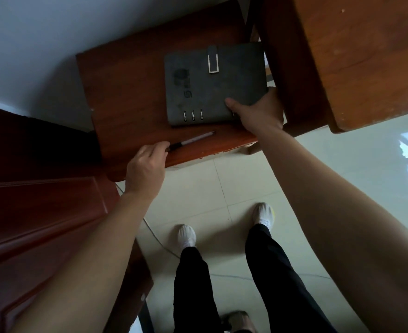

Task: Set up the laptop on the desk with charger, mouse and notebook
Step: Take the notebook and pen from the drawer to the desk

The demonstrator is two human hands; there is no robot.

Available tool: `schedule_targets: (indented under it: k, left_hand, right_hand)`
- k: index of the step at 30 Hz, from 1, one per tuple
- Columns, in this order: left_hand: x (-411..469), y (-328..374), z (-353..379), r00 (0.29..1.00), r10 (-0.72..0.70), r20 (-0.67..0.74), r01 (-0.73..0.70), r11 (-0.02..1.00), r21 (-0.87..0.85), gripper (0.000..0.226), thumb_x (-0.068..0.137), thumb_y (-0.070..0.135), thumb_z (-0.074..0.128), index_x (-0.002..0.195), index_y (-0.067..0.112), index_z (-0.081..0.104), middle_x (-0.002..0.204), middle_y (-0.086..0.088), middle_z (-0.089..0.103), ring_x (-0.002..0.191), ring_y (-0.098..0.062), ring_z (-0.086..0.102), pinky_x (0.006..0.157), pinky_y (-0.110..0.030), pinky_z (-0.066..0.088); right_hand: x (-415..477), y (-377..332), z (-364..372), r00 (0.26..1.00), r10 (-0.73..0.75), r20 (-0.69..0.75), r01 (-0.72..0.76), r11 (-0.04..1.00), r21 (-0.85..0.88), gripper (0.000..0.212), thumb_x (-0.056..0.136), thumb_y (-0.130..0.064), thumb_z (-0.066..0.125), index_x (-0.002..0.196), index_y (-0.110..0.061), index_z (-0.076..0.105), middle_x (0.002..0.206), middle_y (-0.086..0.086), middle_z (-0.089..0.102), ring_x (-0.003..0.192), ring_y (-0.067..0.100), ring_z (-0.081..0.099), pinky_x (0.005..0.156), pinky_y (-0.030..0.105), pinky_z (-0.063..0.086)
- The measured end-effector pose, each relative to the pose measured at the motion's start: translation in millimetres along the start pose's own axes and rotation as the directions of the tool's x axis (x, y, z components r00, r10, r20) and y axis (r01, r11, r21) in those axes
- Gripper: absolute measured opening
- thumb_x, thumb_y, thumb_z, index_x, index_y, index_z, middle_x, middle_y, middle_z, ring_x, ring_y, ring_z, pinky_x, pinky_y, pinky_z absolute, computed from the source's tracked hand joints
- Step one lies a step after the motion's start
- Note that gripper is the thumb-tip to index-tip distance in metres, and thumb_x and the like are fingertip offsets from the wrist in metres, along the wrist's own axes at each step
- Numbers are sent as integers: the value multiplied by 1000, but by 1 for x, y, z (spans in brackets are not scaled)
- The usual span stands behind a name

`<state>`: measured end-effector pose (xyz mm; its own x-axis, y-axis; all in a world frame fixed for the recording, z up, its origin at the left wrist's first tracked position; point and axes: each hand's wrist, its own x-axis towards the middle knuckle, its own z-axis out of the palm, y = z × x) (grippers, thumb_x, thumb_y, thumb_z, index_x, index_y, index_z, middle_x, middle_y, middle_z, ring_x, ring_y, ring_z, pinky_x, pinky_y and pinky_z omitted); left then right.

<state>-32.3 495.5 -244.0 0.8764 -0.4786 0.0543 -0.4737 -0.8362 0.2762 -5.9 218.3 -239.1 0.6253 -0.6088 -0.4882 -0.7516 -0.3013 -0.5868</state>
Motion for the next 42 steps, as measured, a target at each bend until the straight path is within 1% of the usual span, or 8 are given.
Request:
schedule_targets:
  k: [8,16,18,21,27,34,37,42]
  left_hand:
    - [-52,-12,-19,928,-354,-115,309,904,-295,30,92,-5,56,121,-4,62,110,-24,58,93,-37,61,83,-33,44]
    - [-56,-48,-29,869,-495,-6,445,787,-427,31,92,-1,53,123,0,59,118,-22,54,101,-37,64,95,-46,51]
    - [-56,-55,-28,864,-504,16,453,761,-464,31,93,1,53,123,2,59,117,-20,53,100,-36,65,89,-52,54]
    - [-57,-62,-27,851,-524,42,472,725,-502,31,92,1,54,123,2,59,115,-21,52,98,-37,66,86,-55,55]
    - [-49,-62,-30,817,-574,50,498,660,-563,26,95,2,53,121,8,57,110,-5,54,81,-15,68,75,-51,60]
    - [-36,-45,-44,786,-605,132,548,581,-601,21,99,6,51,118,17,50,102,5,61,78,-8,68,74,-47,61]
    - [-27,-37,-65,783,-607,135,552,578,-601,24,100,9,50,124,14,49,110,-2,66,80,-8,67,68,-42,62]
    - [0,-15,-125,829,-557,58,450,601,-661,22,100,11,48,111,30,45,94,10,61,79,-16,67,72,-51,60]
  right_hand:
    - [-57,27,10,989,52,-140,-45,997,55,98,68,-59,82,142,-12,39,141,7,50,131,28,49,104,42,47]
    - [-101,44,30,961,187,-206,-84,900,427,122,69,-37,90,158,-29,6,155,12,29,142,31,34,118,44,32]
    - [-103,38,37,914,373,-158,-195,748,635,131,64,-35,93,156,-31,1,156,14,27,140,35,37,115,48,36]
    - [-108,22,47,825,525,212,-398,271,877,132,61,-29,96,154,-28,3,153,13,33,132,41,48,97,54,53]
    - [-109,13,58,875,438,207,-321,205,925,82,78,-2,82,132,-22,24,138,11,44,114,35,61,77,49,62]
    - [-144,19,54,924,381,38,-145,255,956,73,86,5,69,131,-24,20,141,15,41,118,30,59,84,49,61]
    - [-171,19,35,960,228,-163,18,532,847,80,88,-2,69,143,-27,16,140,5,46,123,20,56,101,46,53]
    - [-221,-3,-27,904,-268,-334,385,851,359,61,93,-11,64,145,-33,39,118,-5,54,104,1,49,95,13,41]
